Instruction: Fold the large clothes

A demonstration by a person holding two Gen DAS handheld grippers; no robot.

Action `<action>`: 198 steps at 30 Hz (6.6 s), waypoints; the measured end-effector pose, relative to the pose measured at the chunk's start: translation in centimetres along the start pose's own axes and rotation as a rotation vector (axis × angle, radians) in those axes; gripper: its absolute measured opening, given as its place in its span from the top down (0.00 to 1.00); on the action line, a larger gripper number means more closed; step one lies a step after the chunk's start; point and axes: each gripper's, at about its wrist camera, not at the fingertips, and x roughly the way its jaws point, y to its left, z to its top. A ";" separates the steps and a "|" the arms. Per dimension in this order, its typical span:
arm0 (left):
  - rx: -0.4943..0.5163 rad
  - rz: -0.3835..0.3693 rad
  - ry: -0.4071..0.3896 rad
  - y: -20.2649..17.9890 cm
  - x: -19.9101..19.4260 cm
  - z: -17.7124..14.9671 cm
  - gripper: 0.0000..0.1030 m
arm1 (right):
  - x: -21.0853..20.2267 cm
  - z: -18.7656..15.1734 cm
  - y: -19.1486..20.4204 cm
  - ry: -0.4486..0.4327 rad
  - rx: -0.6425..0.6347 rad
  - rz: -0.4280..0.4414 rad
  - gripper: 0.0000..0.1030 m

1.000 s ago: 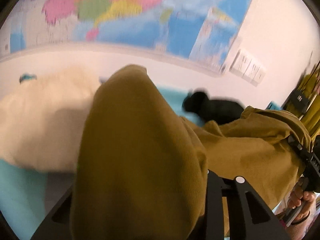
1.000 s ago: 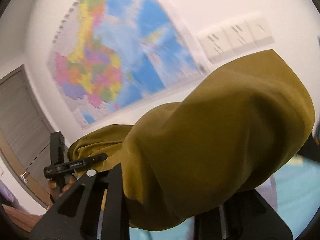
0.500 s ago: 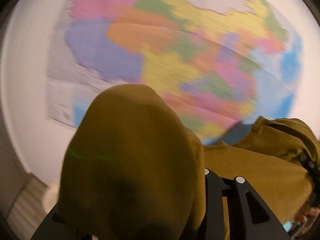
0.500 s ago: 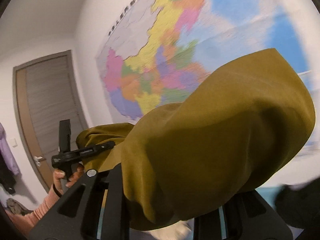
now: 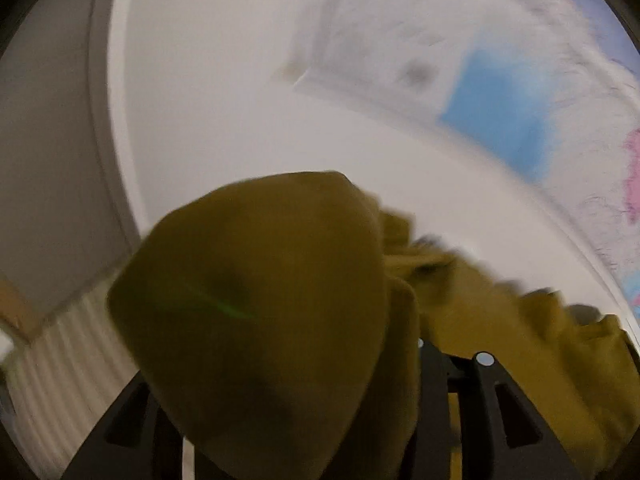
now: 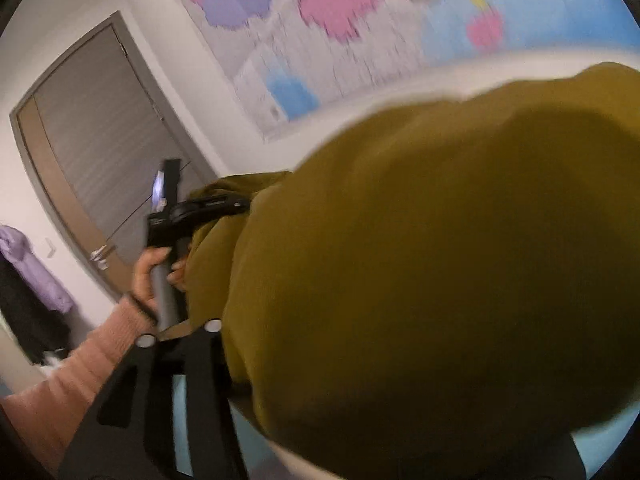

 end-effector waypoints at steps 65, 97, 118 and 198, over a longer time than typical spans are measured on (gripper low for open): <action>0.467 -0.117 -0.174 -11.9 -12.7 -15.8 0.15 | -2.8 -0.2 3.2 0.058 -0.195 -0.264 0.45; 0.386 -0.057 -0.208 -13.4 -16.7 -21.0 0.07 | -6.7 -4.0 6.3 -0.029 -0.271 -0.290 0.11; 0.351 -0.007 -0.205 -13.2 -20.0 -24.7 0.07 | -8.8 -7.4 8.5 -0.033 -0.287 -0.294 0.06; 0.401 -0.015 -0.206 -13.6 -24.9 -30.2 0.07 | -13.1 -11.6 10.1 -0.073 -0.262 -0.295 0.06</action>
